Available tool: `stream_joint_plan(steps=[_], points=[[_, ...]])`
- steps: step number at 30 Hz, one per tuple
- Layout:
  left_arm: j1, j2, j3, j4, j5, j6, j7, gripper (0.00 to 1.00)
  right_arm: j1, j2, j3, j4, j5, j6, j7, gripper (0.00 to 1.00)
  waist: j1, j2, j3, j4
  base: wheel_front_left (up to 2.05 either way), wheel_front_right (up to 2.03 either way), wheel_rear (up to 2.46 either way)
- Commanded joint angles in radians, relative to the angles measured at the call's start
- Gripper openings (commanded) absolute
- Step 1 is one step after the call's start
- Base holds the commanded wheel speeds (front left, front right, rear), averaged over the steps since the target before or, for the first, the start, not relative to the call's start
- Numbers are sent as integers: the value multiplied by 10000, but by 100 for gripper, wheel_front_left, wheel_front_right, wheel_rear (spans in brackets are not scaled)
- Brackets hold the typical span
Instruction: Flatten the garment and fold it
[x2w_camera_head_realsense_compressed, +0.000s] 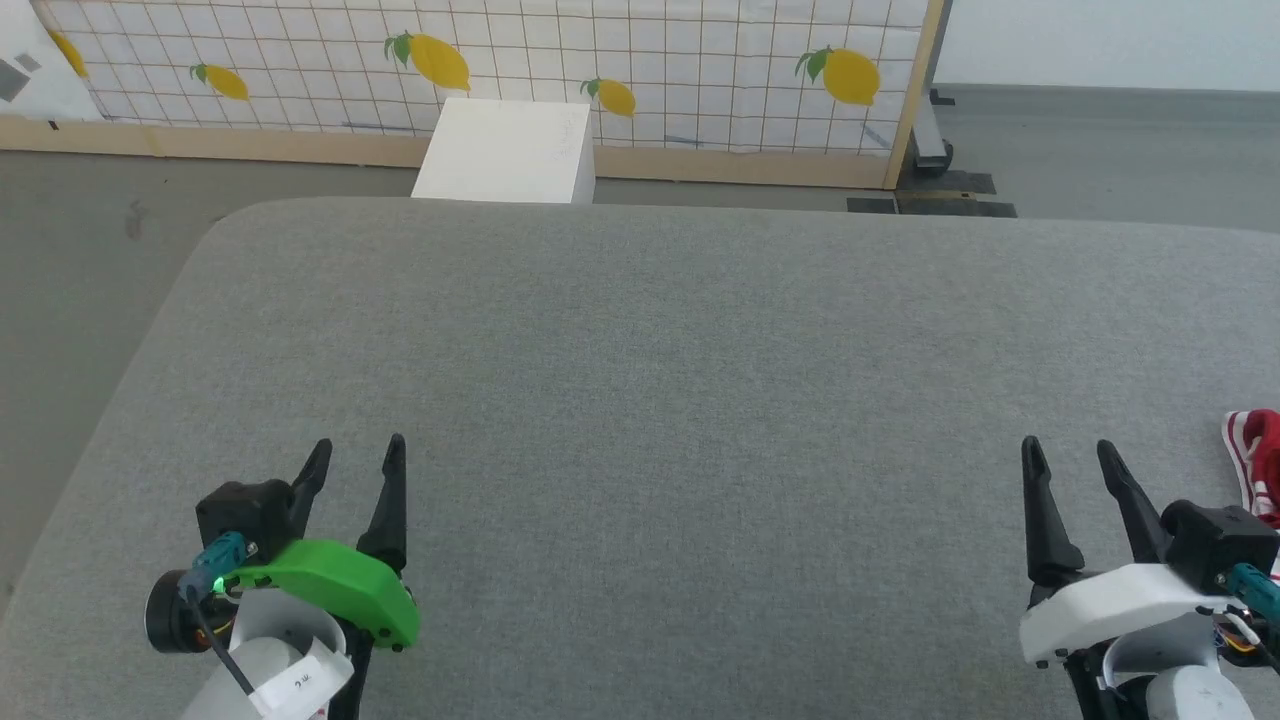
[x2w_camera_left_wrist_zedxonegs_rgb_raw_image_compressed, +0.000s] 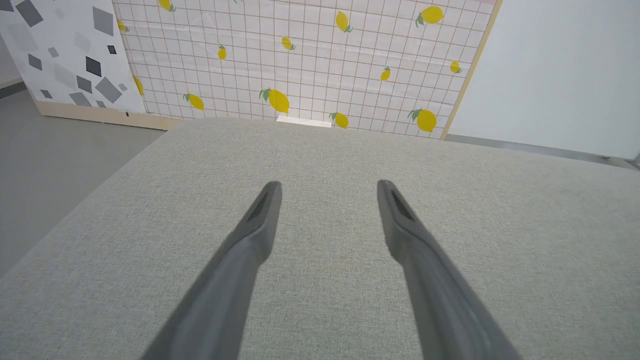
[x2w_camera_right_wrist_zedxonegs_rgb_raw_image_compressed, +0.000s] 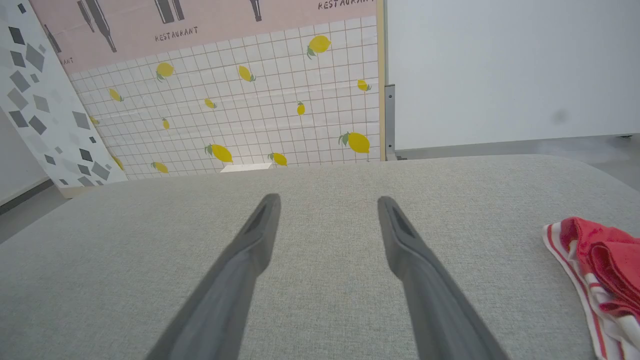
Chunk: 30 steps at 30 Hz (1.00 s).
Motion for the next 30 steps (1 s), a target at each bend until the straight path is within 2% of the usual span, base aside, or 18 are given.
stream_joint_plan(steps=[1, 30], points=[[0, 0, 0, 0, 0, 0, -2, 0, -4, 0, 2, 13, 0, 0, 0, 0, 0, 0, -1, 0, 0, 0, 0], [361, -641, 727, -477, 1169, -222, 400, 0, 99, 1, 236, -379, -320, -1, 301, 0, 0, 0, 27, -43, 0, 0, 0]])
